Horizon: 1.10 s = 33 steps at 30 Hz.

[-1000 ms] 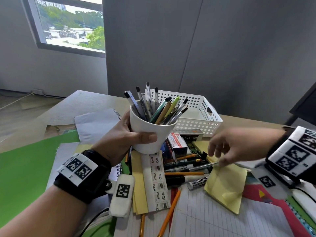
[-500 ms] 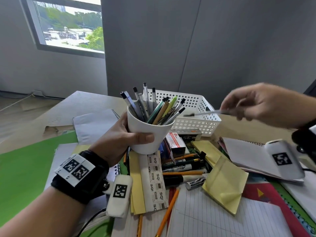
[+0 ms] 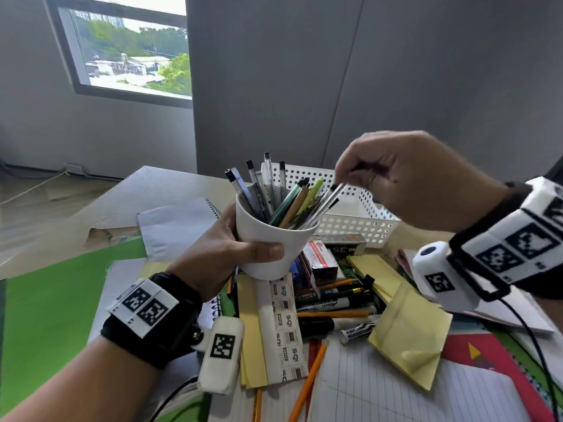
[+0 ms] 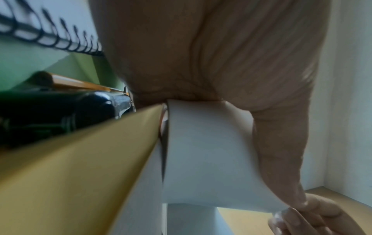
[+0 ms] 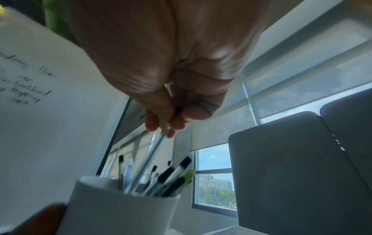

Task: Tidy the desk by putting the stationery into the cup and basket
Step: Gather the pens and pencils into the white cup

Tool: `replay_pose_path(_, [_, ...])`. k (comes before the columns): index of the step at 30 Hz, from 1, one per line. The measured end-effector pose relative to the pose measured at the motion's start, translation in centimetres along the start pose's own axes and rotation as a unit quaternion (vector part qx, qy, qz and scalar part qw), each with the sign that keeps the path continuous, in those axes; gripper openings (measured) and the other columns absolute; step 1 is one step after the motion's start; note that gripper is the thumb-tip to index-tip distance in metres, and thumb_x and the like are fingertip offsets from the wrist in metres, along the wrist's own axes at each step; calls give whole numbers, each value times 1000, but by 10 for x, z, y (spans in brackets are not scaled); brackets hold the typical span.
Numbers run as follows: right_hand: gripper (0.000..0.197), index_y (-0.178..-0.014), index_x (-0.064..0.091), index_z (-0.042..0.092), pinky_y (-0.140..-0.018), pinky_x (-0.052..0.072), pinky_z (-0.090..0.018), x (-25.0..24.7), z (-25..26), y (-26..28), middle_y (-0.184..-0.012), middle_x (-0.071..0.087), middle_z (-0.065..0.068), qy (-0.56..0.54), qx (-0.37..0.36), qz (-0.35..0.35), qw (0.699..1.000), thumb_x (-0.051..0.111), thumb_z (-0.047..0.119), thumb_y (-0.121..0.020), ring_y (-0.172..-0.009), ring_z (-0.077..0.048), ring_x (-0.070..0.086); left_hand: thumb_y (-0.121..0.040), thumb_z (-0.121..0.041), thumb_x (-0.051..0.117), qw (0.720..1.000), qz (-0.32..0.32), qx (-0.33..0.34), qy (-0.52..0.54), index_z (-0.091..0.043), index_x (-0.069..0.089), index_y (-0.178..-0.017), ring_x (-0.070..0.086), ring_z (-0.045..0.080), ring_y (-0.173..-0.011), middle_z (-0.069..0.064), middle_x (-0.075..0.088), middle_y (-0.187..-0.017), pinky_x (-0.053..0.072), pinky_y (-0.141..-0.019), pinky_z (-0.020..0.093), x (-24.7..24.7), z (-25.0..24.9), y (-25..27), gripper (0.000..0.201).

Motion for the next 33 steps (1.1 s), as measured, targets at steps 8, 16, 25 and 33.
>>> replay_pose_path(8, [30,-114,74,33,-80,56,-24,43,15,-2,-98,69,23,-3,-23,-43,999,76,17,-89,-86,2,65,-64,-4,81,999,5,20,33,-19,59,-134,68,33,-110,21,67,-129,59,-88,43,1,-3,1,74])
replay_pose_path(16, [34,-108,59,34,-81,57,-26,38,1,16,-110,59,17,-117,115,-52,985,79,38,-82,-99,-2,60,-65,-10,84,993,-81,30,84,-11,55,-135,67,42,-110,25,66,-127,58,-89,58,-10,-11,3,75])
replay_pose_path(25, [41,-92,63,9,-74,64,-42,59,-6,25,-96,76,-1,-271,173,18,947,93,21,-67,-88,-16,76,-87,-42,75,986,78,18,149,-17,32,-158,40,44,-144,20,39,-159,33,-115,64,17,-22,8,87])
replay_pose_path(33, [51,-88,63,1,-65,63,-32,-20,-97,47,-89,73,-16,-172,283,-147,932,97,24,-59,-73,-18,72,-96,-25,59,954,-231,-25,189,-17,65,-120,63,16,-83,1,66,-96,46,-78,30,-52,9,0,26])
Point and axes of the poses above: each hand's wrist, its own y-axis away from the middle knuckle, its own x-axis out of the palm, z = x × y, the point moved 6 cm from there along -y, towards the middle knuckle
